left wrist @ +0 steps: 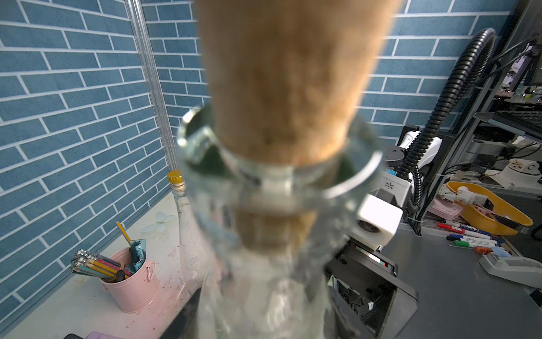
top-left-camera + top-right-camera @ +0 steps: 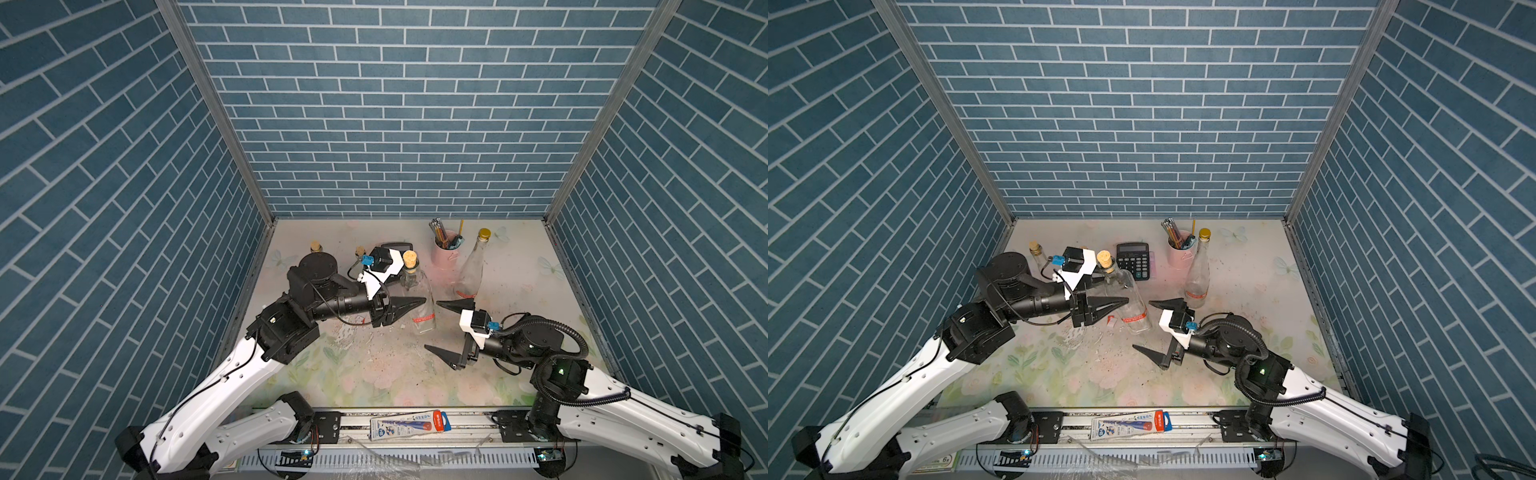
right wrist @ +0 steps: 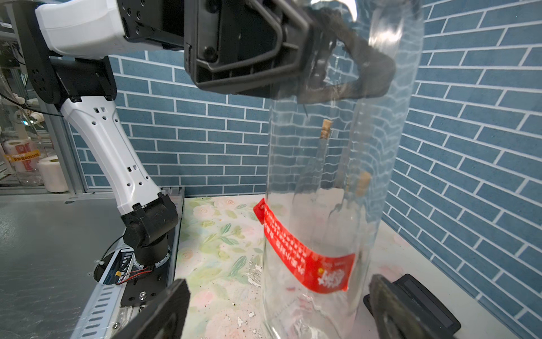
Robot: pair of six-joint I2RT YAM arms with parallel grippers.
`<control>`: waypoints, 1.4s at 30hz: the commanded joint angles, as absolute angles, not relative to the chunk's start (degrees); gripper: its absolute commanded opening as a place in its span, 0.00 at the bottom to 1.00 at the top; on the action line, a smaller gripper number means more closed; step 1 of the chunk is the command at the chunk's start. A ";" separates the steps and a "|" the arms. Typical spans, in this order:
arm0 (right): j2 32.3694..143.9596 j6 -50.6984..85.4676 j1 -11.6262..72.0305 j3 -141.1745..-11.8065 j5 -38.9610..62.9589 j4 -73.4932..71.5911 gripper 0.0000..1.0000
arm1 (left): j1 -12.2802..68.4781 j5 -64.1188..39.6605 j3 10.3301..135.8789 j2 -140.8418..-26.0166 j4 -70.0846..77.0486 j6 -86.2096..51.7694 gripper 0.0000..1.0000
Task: Remove the label from the bottle
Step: Tear open the label from the bottle.
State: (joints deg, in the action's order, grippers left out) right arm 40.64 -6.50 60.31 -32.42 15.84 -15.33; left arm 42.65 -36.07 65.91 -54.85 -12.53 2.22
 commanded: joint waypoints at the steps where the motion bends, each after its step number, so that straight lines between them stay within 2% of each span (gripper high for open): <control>1: 40.76 -8.68 60.11 -32.43 15.56 -18.92 0.95 | 41.49 -38.98 66.18 -54.11 -7.14 1.73 0.00; 14: 43.79 -8.13 60.06 -33.42 17.09 -21.16 0.95 | 40.74 -44.21 64.95 -53.44 -5.39 2.07 0.00; 26: 45.97 -5.36 60.07 -34.46 19.51 -22.45 0.93 | 40.61 -35.50 61.46 -50.90 -2.86 3.04 0.00; 42: 46.60 -4.00 60.10 -35.17 22.34 -23.09 0.91 | 40.52 -34.32 60.29 -49.58 -2.50 3.42 0.00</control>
State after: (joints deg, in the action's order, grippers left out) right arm 47.05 -4.78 60.18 -33.32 19.88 -21.06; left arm 41.04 -34.94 60.12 -50.57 -7.81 2.42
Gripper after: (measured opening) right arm 0.915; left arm 0.596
